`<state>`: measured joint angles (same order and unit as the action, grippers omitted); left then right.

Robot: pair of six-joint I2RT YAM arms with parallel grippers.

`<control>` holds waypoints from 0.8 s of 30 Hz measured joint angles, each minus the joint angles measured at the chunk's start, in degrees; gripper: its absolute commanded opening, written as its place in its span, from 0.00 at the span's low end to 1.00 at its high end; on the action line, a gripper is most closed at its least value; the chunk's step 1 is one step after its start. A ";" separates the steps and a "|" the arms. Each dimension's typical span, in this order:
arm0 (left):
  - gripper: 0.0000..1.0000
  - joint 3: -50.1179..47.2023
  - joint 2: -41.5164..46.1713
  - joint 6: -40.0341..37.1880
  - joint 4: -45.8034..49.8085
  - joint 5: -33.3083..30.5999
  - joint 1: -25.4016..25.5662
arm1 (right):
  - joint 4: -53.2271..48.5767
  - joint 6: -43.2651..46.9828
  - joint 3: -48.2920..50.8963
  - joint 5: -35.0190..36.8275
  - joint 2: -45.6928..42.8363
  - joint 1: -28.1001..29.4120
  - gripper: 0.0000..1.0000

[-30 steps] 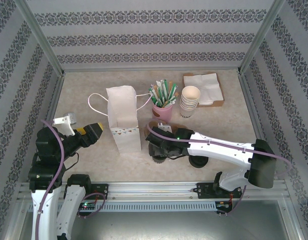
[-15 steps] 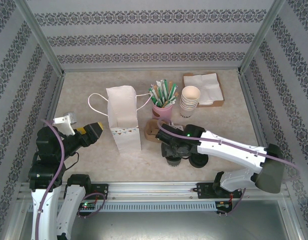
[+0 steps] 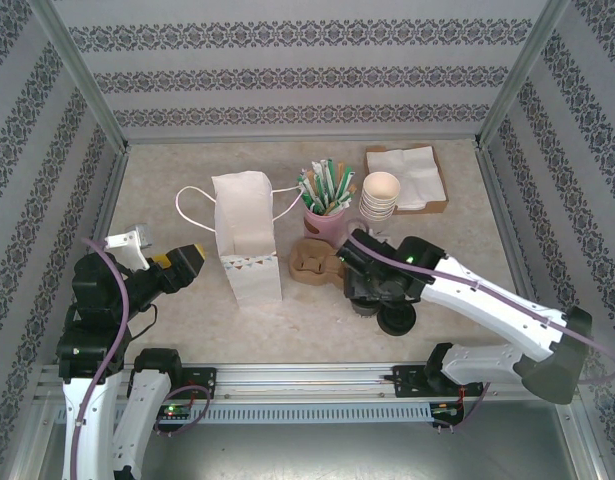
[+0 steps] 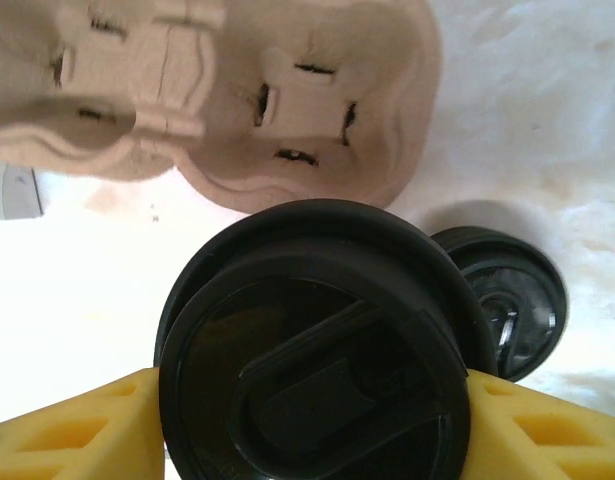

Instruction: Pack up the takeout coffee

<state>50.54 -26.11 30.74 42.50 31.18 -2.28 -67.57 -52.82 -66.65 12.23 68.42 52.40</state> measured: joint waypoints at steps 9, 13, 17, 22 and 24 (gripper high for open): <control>0.81 4.46 -0.55 -0.79 0.52 0.13 0.00 | -0.79 6.49 -1.97 0.70 -3.19 -12.37 0.64; 0.79 5.99 -0.87 -1.01 0.63 0.70 0.00 | 1.36 9.22 0.52 -1.42 -4.94 -19.39 0.64; 0.79 6.16 -1.31 -0.94 0.61 2.25 0.00 | 3.13 12.00 1.66 -2.47 -5.05 -25.33 0.65; 0.79 6.16 -1.88 -0.70 0.50 3.98 0.00 | 8.81 14.36 6.19 -5.90 -5.05 -33.14 0.65; 0.79 6.16 -1.88 -0.68 0.48 4.46 0.00 | 10.64 14.86 7.91 -6.84 -4.63 -35.06 0.67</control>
<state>56.71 -27.99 30.06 42.98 35.64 -2.28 -56.93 -37.95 -58.74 5.39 63.79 17.34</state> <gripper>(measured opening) 0.788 0.659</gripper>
